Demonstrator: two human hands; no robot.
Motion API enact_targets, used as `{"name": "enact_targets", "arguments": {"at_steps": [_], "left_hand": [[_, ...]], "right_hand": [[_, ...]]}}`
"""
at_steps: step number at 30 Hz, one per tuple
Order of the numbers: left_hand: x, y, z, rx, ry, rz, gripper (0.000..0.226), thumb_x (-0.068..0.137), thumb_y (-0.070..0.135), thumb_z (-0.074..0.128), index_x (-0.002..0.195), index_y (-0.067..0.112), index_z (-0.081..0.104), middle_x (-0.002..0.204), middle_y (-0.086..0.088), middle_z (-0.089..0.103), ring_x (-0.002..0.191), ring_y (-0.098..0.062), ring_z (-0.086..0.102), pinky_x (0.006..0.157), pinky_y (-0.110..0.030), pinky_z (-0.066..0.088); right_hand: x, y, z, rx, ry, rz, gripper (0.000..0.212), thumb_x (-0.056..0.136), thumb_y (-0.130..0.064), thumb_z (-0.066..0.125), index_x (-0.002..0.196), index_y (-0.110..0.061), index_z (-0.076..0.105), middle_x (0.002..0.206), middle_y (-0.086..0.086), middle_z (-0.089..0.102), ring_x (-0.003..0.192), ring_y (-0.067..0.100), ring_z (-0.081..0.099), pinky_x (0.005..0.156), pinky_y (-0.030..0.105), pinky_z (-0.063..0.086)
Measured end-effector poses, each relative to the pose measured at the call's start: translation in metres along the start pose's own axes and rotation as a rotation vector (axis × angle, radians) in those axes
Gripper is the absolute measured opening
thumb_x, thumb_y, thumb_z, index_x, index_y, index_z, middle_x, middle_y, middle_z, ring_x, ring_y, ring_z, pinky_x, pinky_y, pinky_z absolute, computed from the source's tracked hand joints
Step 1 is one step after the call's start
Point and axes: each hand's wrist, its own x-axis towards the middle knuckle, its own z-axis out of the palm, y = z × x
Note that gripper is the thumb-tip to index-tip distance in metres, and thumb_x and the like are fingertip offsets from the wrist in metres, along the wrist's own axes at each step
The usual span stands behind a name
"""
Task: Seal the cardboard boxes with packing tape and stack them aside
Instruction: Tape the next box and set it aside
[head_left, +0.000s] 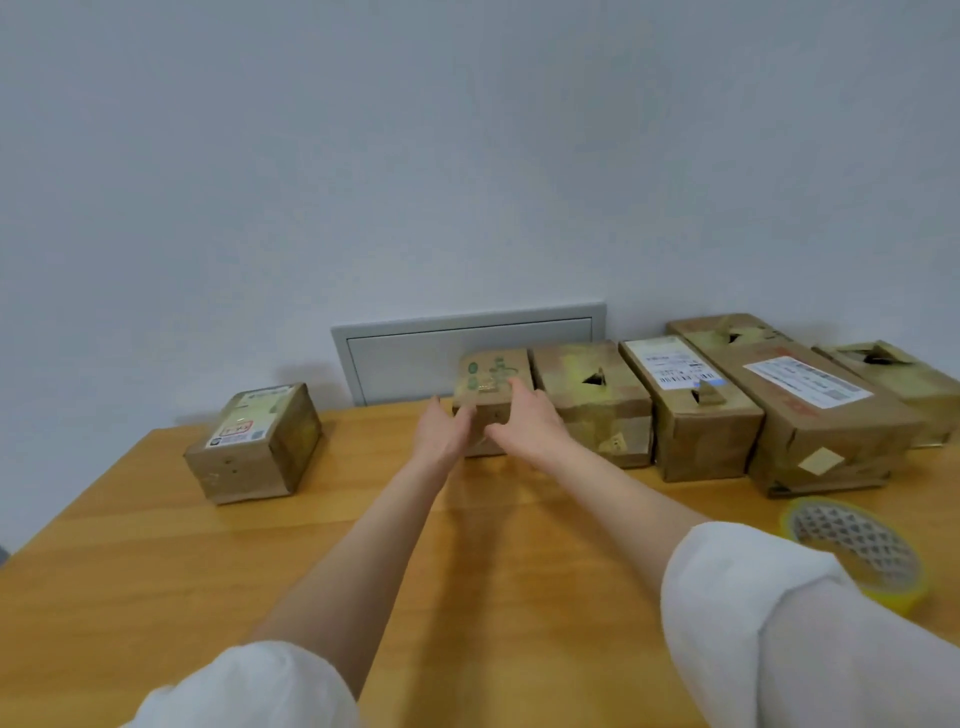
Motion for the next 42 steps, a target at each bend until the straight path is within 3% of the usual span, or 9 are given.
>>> {"name": "enact_targets", "arguments": {"at_steps": [8, 14, 18, 20, 24, 28, 36, 39, 42], "left_hand": [[-0.014, -0.010, -0.015, -0.120, 0.014, -0.127, 0.032, 0.097, 0.023, 0.046, 0.115, 0.000, 0.058, 0.111, -0.016, 0.064, 0.097, -0.030, 0.061, 0.084, -0.039, 0.051], [-0.113, -0.008, -0.048, -0.199, -0.131, -0.187, 0.017, 0.089, 0.012, 0.056, 0.105, 0.007, 0.057, 0.080, -0.004, 0.062, 0.073, -0.018, 0.063, 0.066, -0.031, 0.057], [-0.181, -0.008, -0.061, -0.126, -0.292, -0.138, 0.012, 0.089, 0.016, 0.060, 0.097, 0.010, 0.066, 0.074, -0.001, 0.066, 0.068, -0.014, 0.065, 0.058, -0.027, 0.058], [-0.193, -0.007, -0.067, -0.024, -0.206, -0.005, 0.009, 0.087, 0.015, 0.061, 0.089, 0.011, 0.069, 0.082, -0.004, 0.068, 0.074, -0.017, 0.065, 0.064, -0.029, 0.057], [-0.183, -0.007, -0.072, 0.211, 0.095, 0.208, 0.032, 0.094, 0.016, 0.054, 0.126, 0.012, 0.057, 0.122, -0.007, 0.059, 0.112, -0.020, 0.054, 0.097, -0.039, 0.048], [-0.174, -0.017, -0.055, 0.108, -0.023, 0.099, 0.057, 0.098, 0.022, 0.050, 0.149, 0.011, 0.028, 0.150, -0.010, 0.037, 0.135, -0.026, 0.037, 0.110, -0.041, 0.035], [-0.169, -0.032, -0.055, 0.137, 0.012, 0.069, 0.049, 0.091, 0.029, 0.059, 0.135, 0.014, 0.044, 0.127, -0.006, 0.058, 0.101, -0.019, 0.057, 0.077, -0.030, 0.050], [-0.172, -0.042, -0.062, 0.268, 0.022, 0.127, 0.048, 0.093, 0.031, 0.058, 0.135, 0.013, 0.045, 0.128, -0.007, 0.056, 0.108, -0.020, 0.057, 0.087, -0.033, 0.051], [-0.176, -0.041, -0.061, 0.511, 0.152, 0.430, 0.042, 0.096, 0.025, 0.051, 0.137, 0.013, 0.048, 0.134, -0.005, 0.049, 0.120, -0.020, 0.048, 0.098, -0.031, 0.041]], "right_hand": [[-0.008, 0.010, 0.007, -0.017, 0.069, 0.011, 0.063, 0.089, -0.036, 0.062, 0.142, -0.017, 0.034, 0.139, 0.011, 0.044, 0.124, 0.030, 0.048, 0.100, 0.042, 0.045], [-0.070, 0.023, -0.015, -0.105, 0.036, -0.053, 0.079, 0.071, -0.069, 0.064, 0.134, -0.024, 0.050, 0.132, 0.002, 0.048, 0.120, 0.024, 0.051, 0.094, 0.039, 0.044], [-0.110, 0.040, -0.038, -0.031, -0.025, -0.109, 0.072, 0.072, -0.064, 0.068, 0.128, -0.020, 0.057, 0.131, 0.001, 0.056, 0.117, 0.020, 0.053, 0.091, 0.033, 0.044], [-0.126, 0.047, -0.044, -0.001, -0.036, -0.107, 0.070, 0.078, -0.055, 0.069, 0.134, -0.015, 0.054, 0.136, 0.003, 0.054, 0.121, 0.021, 0.051, 0.092, 0.031, 0.041], [-0.152, 0.053, -0.044, 0.061, 0.007, -0.087, 0.075, 0.081, -0.045, 0.071, 0.142, -0.014, 0.041, 0.143, 0.005, 0.047, 0.129, 0.023, 0.045, 0.098, 0.034, 0.040], [-0.170, 0.052, -0.036, 0.089, -0.046, -0.108, 0.088, 0.075, -0.039, 0.078, 0.146, -0.018, 0.032, 0.146, 0.005, 0.042, 0.129, 0.023, 0.043, 0.097, 0.032, 0.040], [-0.169, 0.054, -0.026, -0.060, 0.022, -0.145, 0.065, 0.084, -0.022, 0.070, 0.143, -0.025, 0.043, 0.139, 0.001, 0.051, 0.122, 0.022, 0.050, 0.094, 0.032, 0.045], [-0.170, 0.058, -0.025, -0.181, -0.003, -0.217, 0.064, 0.084, -0.031, 0.069, 0.143, -0.026, 0.043, 0.141, 0.003, 0.046, 0.122, 0.022, 0.047, 0.096, 0.034, 0.043], [-0.170, 0.053, -0.020, -0.357, 0.060, -0.331, 0.071, 0.084, -0.041, 0.067, 0.146, -0.024, 0.036, 0.155, 0.000, 0.022, 0.134, 0.023, 0.035, 0.105, 0.038, 0.036]]}}
